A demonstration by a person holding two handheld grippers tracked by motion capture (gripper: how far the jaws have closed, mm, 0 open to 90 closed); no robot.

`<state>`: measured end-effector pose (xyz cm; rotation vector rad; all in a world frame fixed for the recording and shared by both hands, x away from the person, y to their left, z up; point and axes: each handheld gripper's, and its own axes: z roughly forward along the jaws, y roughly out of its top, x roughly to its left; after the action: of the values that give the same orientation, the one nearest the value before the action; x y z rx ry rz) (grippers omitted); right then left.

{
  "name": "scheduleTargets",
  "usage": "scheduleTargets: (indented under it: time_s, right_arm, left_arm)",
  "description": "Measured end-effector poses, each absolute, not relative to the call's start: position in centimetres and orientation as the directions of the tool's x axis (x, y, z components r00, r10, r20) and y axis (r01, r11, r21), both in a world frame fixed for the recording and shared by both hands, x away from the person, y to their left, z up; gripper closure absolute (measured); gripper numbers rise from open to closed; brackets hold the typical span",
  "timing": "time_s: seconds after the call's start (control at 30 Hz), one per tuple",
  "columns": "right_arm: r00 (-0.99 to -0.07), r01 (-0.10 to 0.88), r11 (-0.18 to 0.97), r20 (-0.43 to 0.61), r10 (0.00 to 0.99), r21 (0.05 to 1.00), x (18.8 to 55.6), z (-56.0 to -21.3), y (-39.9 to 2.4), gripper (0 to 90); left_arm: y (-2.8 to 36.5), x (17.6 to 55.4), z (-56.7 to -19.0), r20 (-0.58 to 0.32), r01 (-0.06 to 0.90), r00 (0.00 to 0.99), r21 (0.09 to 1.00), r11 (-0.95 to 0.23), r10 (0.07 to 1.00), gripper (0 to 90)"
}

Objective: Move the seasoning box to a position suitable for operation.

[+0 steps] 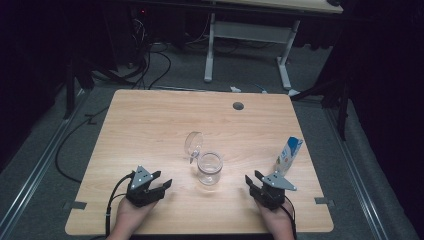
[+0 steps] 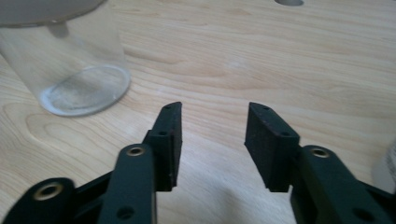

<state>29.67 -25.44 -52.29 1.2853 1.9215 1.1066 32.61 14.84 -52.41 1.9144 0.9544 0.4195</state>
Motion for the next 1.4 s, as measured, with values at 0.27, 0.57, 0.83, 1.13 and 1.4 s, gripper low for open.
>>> scheduleTargets:
  time_s: [0.27, 0.57, 0.83, 1.13, 1.4]
  right_arm:
    - [-0.367, 0.450, 0.183, -0.006, 0.930, 0.874, 28.1, -52.1, -27.2, 42.8]
    - [-0.335, 0.456, 0.114, 0.051, 0.941, 0.883, 27.0, -51.8, -29.5, 36.3]
    - [-0.293, 0.457, 0.093, 0.051, 0.955, 0.884, 26.6, -51.6, -30.8, 34.0]
    - [-0.231, 0.455, 0.083, 0.027, 0.973, 0.887, 27.1, -51.2, -32.0, 31.7]
    - [-0.171, 0.450, 0.081, -0.003, 0.985, 0.889, 28.3, -50.6, -32.6, 25.8]
  left_arm:
    - [14.7, 32.4, -52.3, -0.081, 0.441, 0.615, 0.860, -0.256, 0.784, 44.0]
    - [14.9, 32.5, -52.4, -0.085, 0.445, 0.596, 0.863, -0.240, 0.799, 44.0]
    - [15.1, 32.4, -52.3, -0.085, 0.442, 0.602, 0.863, -0.242, 0.794, 43.6]
    - [15.1, 32.4, -52.4, -0.081, 0.439, 0.604, 0.864, -0.247, 0.793, 43.6]
    - [15.0, 32.4, -52.4, -0.078, 0.431, 0.615, 0.866, -0.252, 0.785, 43.5]
